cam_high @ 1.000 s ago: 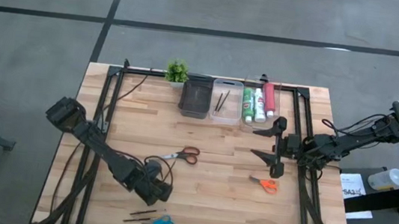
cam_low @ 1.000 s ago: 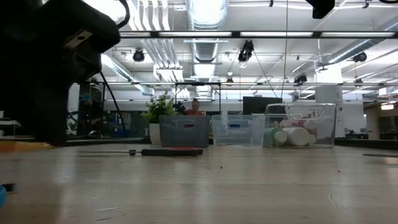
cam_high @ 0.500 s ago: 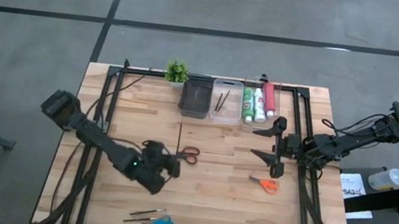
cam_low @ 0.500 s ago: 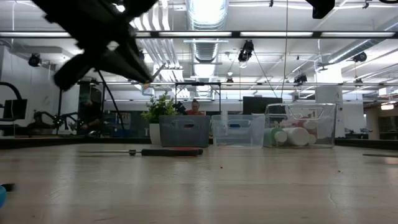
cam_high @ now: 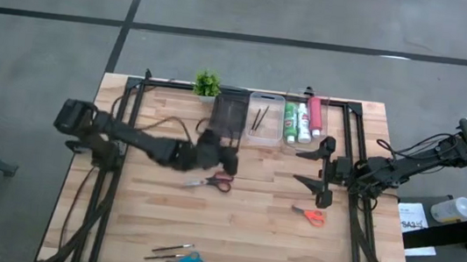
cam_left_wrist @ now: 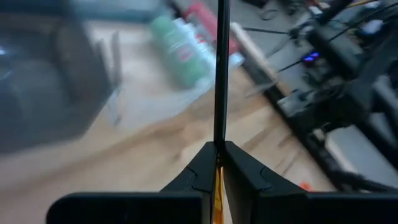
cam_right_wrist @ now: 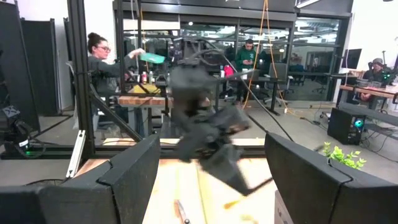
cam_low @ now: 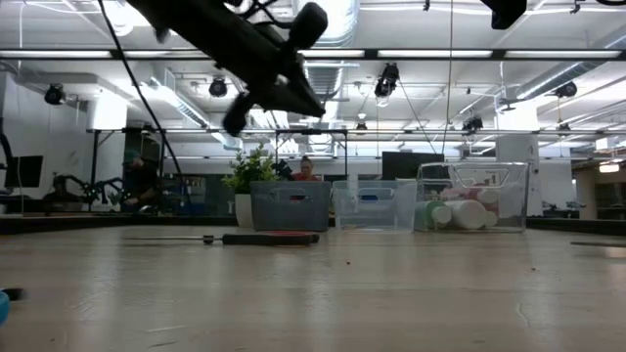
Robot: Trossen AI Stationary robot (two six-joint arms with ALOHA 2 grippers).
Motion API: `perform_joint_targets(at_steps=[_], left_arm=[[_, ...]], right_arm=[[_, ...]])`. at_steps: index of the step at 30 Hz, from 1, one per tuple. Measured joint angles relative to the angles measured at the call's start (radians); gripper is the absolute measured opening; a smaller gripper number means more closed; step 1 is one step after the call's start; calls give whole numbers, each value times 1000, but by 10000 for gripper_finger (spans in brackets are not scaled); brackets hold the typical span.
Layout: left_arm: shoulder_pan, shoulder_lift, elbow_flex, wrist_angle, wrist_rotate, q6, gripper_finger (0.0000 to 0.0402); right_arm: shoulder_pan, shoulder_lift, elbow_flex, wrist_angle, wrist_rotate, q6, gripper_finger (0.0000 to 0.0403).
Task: Pick & Place Paint Supplies
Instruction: Put the gold paint brush into the white transparent bin
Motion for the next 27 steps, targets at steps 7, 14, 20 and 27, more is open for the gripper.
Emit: perform_joint_targets(at_steps=[7, 14, 20, 27], left_arm=[[154, 39, 2, 229, 121, 71, 26], [276, 107, 10, 344, 256, 71, 26], [348, 215, 119, 318, 386, 73, 26], [398, 340, 265, 181, 454, 52, 26]], right_arm=[[0, 0, 0, 0, 0, 2, 288], [0, 0, 0, 0, 0, 0, 288], [0, 0, 0, -1, 0, 1, 288], [0, 0, -1, 0, 0, 0, 288]])
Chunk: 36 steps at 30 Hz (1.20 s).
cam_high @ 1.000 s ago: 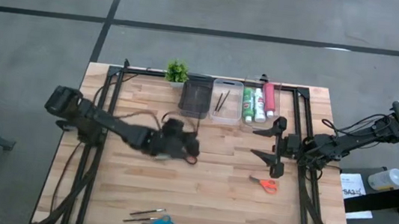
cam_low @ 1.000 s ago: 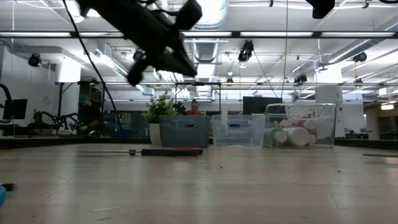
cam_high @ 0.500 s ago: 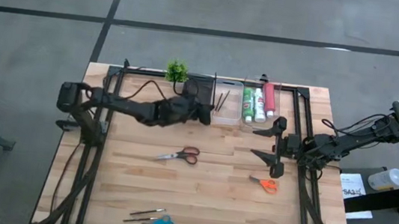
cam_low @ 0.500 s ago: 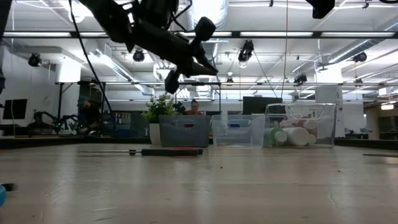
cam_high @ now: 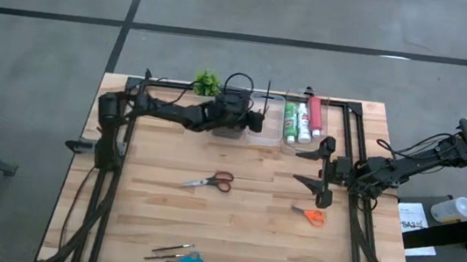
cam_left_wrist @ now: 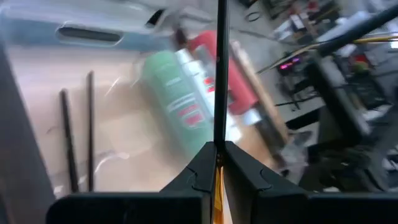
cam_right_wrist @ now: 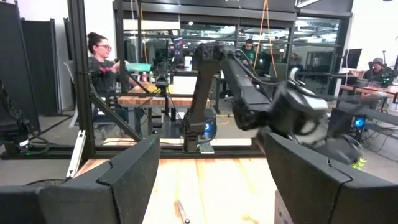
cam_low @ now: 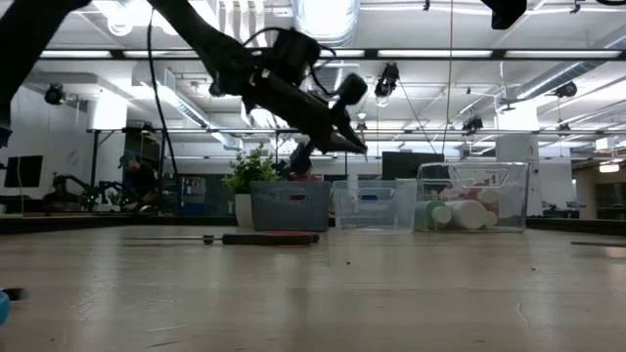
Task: Pick & Place Paint Supplies
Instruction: Put the gold paint brush into the white transparent bin, then put the top silver paint brush into the white transparent bin
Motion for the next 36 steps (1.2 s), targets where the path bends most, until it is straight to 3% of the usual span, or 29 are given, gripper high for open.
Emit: perform_joint_targets(at_steps=[7, 24, 36], left_arm=[[21, 98, 125, -214, 23, -76, 26], [35, 121, 142, -246, 26, -88, 29], [35, 120, 143, -245, 26, -88, 97]], right_arm=[[0, 0, -1, 0, 0, 0, 288], [0, 0, -3, 0, 0, -1, 288], [0, 0, -4, 0, 0, 1, 288]])
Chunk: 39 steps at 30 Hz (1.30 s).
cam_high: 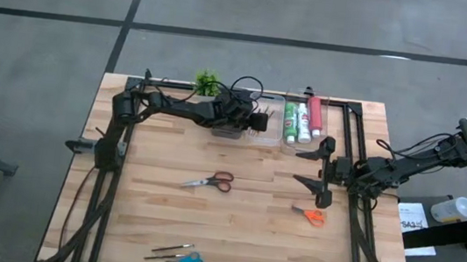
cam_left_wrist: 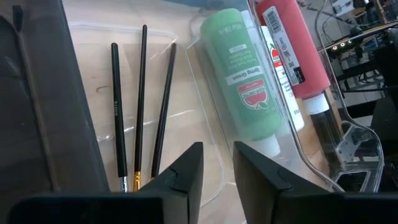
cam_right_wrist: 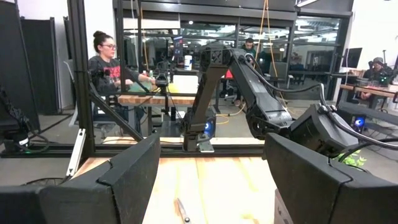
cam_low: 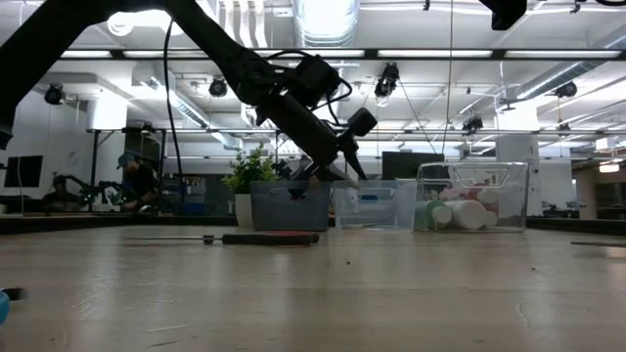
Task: Pick & Place Paint Supplies
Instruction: Put the top silver paint brush into the white transparent bin
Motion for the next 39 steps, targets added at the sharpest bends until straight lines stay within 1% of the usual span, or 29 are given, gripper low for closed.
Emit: perform_joint_targets(at_steps=[12, 19, 27, 30, 33, 35, 39], left_arm=[[-5, -11, 0, 3, 0, 7, 98], [-33, -58, 0, 5, 11, 110, 99], [-101, -140, -1, -32, -6, 289, 99], [-136, -178, -1, -69, -38, 350, 99], [-174, -225, 2, -164, -89, 369, 99], [-205, -257, -2, -242, -145, 369, 99], [-295, -312, -1, -389, -289, 356, 99]], right_arm=[[0, 0, 0, 0, 0, -2, 288], [0, 0, 0, 0, 0, 0, 288], [0, 0, 0, 0, 0, -2, 288], [0, 0, 0, 0, 0, -2, 288], [0, 0, 0, 0, 0, 0, 288], [0, 0, -1, 0, 0, -1, 288], [0, 0, -3, 0, 0, 0, 288]])
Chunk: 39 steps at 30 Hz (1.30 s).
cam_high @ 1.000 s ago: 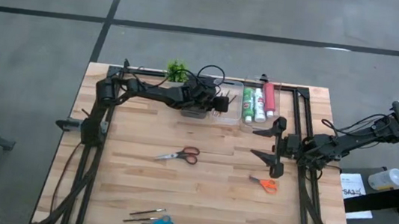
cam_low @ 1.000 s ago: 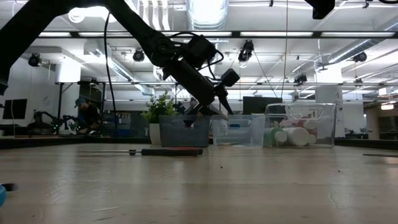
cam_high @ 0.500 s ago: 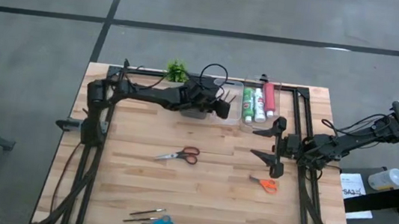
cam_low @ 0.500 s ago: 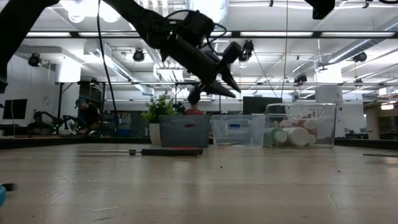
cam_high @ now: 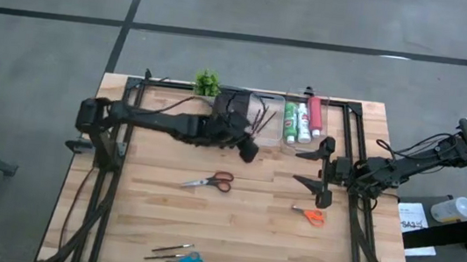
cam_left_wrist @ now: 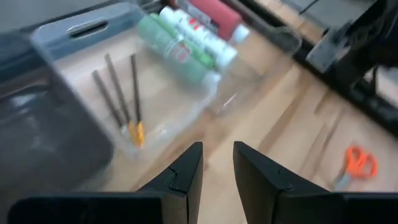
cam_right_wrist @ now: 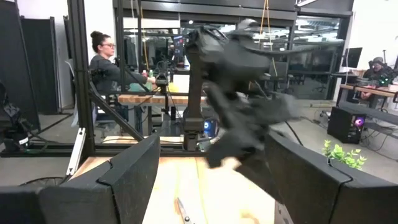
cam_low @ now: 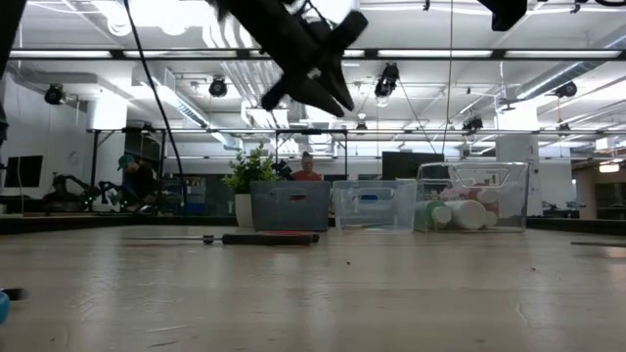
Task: Pick & Place Paint Supplies
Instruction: Put the top silver paint brush into the white transparent bin
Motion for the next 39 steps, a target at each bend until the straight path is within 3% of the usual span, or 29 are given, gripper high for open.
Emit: perform_joint_targets(at_steps=[6, 9, 15, 25, 30, 39], left_arm=[[-150, -64, 0, -153, -175, -21, 99], [-215, -91, 0, -207, -192, -23, 99], [-334, -105, -2, -328, -150, -41, 99], [-549, -107, -19, -488, -74, -303, 99], [-683, -107, -19, -507, 26, -378, 99], [-855, -95, -19, -540, 31, -541, 99]], right_arm=[[0, 0, -2, 0, 0, -2, 288], [0, 0, -2, 0, 0, 0, 288], [0, 0, -2, 0, 0, -1, 288], [0, 0, -2, 0, 0, -2, 288], [0, 0, -2, 0, 0, -2, 288], [0, 0, -2, 0, 0, -2, 288]])
